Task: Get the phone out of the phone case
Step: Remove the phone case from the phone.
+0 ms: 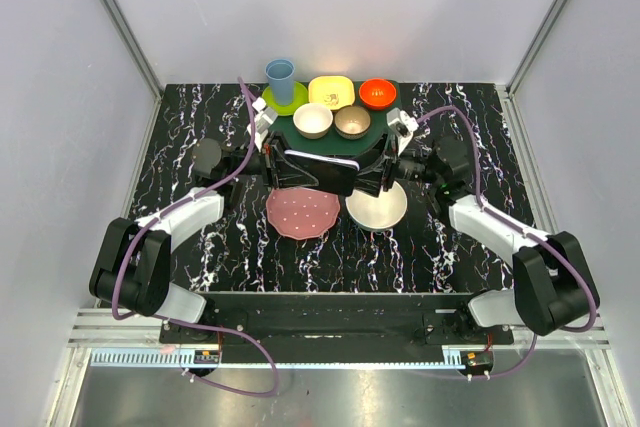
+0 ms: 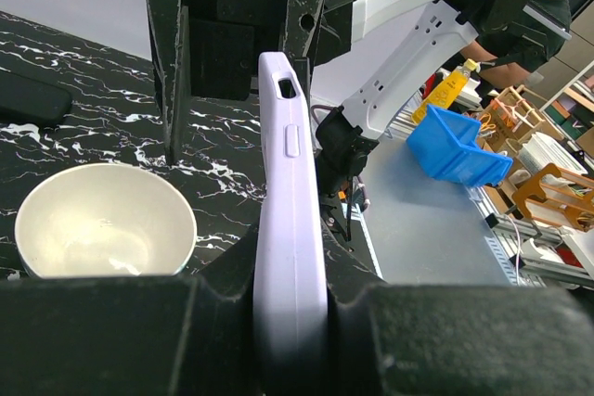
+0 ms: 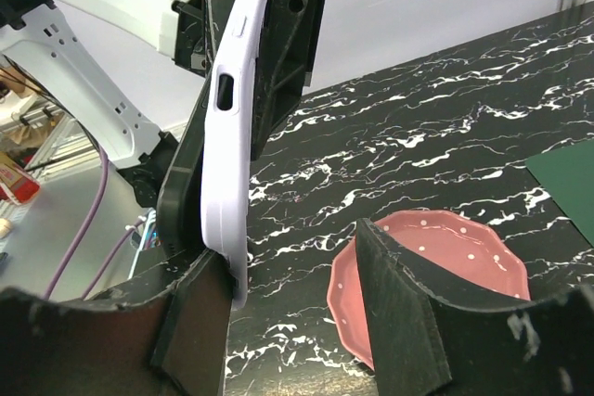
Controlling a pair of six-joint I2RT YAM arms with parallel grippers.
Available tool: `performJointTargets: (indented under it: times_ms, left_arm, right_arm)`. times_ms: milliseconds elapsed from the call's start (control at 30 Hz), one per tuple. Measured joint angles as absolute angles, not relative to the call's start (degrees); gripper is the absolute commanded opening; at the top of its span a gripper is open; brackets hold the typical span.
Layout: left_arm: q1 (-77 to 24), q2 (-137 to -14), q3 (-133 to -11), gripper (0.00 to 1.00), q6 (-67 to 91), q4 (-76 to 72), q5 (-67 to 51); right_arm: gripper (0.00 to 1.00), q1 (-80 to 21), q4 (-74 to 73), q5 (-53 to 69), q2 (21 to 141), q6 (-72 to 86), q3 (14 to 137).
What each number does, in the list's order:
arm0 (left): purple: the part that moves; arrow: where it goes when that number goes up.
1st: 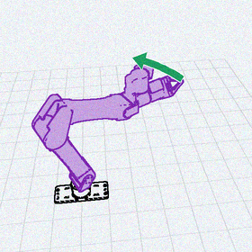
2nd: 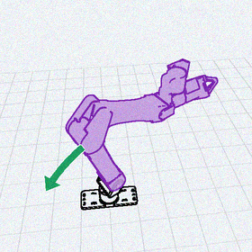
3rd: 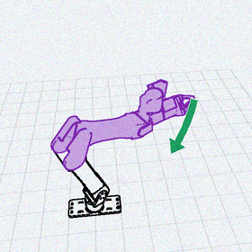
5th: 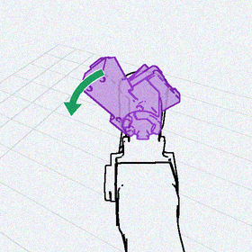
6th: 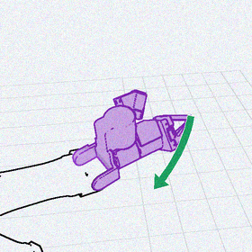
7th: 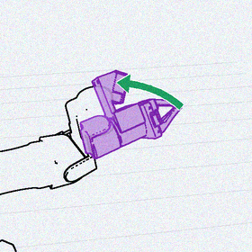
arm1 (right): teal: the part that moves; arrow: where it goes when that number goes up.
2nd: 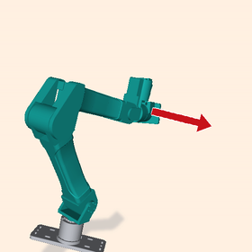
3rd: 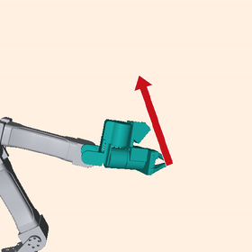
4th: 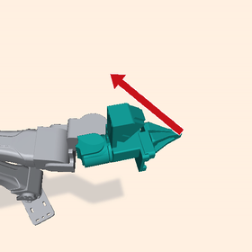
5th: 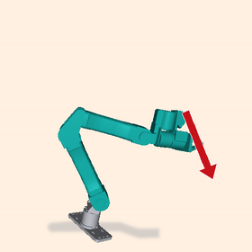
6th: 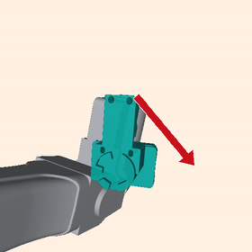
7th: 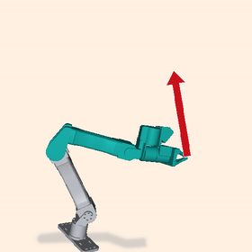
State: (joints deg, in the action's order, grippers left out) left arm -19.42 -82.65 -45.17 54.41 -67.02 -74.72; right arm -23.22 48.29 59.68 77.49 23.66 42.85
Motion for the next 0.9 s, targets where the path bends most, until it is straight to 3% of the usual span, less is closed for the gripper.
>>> performJointTargets:
  times_ms: [600, 733, 833, 900]
  left_arm:
    - [-19.4, -82.7, -43.8, 0.00, 54.3, -67.6, -73.3]
    - [-19.4, -83.0, -43.5, 0.00, 54.3, -67.5, -73.3]
    - [-19.4, -83.5, -43.5, 0.00, 54.4, -67.4, -73.2]
    - [-19.4, -83.6, -43.5, 0.00, 54.3, -67.4, -72.8]
  right_arm:
    - [0.52, -25.9, 56.4, 57.5, 82.4, 31.2, 42.9]
    - [0.44, -26.7, 57.5, 57.5, 83.5, 32.1, 42.9]
    - [0.31, -26.9, 57.9, 57.5, 83.8, 32.7, 42.9]
    - [0.17, -27.1, 58.6, 57.6, 83.9, 33.4, 42.9]
